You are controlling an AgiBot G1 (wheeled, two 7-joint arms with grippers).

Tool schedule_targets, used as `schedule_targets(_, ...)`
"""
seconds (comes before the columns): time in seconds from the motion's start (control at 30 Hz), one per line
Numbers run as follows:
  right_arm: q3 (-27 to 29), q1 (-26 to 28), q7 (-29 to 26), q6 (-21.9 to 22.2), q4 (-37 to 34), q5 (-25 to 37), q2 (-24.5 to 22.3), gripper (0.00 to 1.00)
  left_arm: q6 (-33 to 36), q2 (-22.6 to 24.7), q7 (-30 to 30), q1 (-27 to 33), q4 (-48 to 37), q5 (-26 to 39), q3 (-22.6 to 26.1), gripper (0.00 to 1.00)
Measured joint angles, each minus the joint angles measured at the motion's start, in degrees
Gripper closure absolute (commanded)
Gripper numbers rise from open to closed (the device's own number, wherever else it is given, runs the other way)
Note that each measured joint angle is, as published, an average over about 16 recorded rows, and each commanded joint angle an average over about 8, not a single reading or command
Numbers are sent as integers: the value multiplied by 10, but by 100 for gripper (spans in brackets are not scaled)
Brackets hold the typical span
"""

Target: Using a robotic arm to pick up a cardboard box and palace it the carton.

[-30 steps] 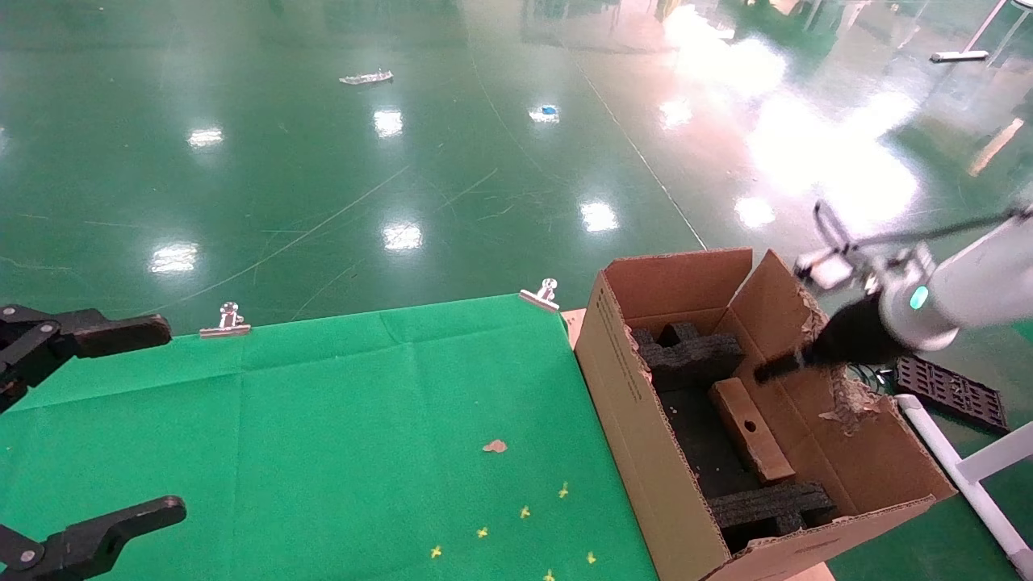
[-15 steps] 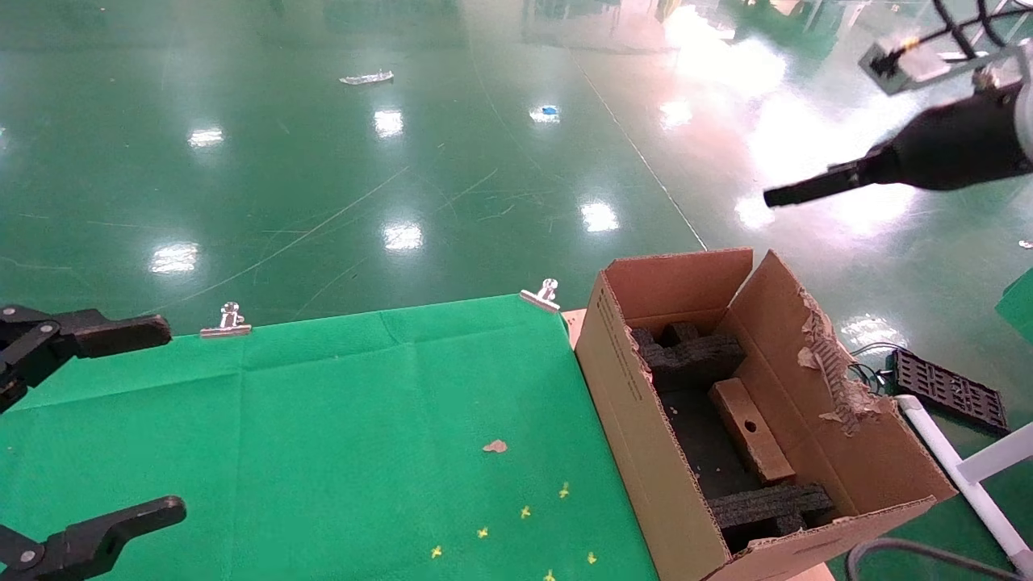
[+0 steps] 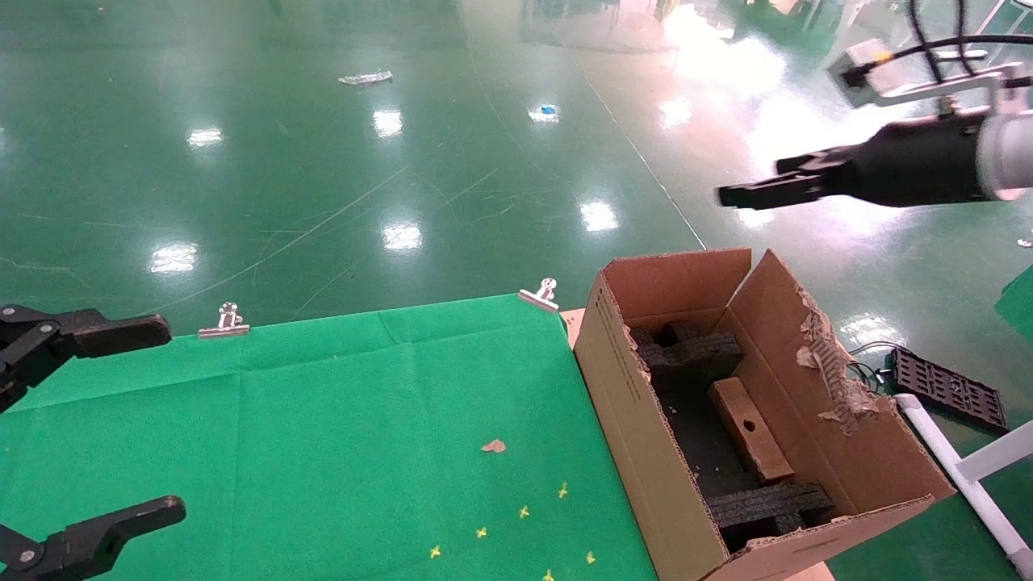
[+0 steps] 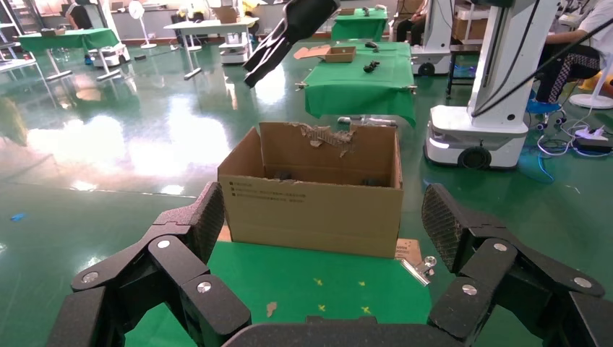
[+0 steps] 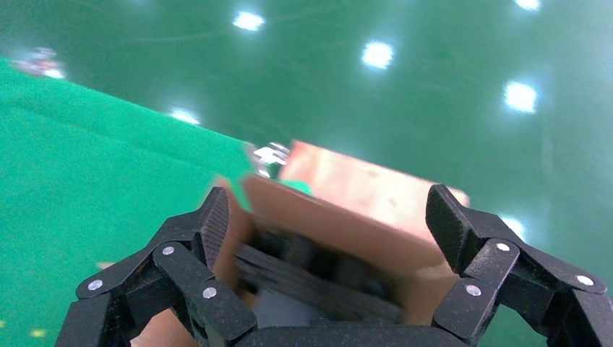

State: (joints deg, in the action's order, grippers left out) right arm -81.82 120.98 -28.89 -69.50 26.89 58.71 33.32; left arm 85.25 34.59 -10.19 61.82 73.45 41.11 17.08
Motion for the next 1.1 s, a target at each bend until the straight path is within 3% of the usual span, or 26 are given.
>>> schedule_targets(1.1,403,-364,111,-99,286,-103,10,0,0,0,1,0,0,-1,1,0)
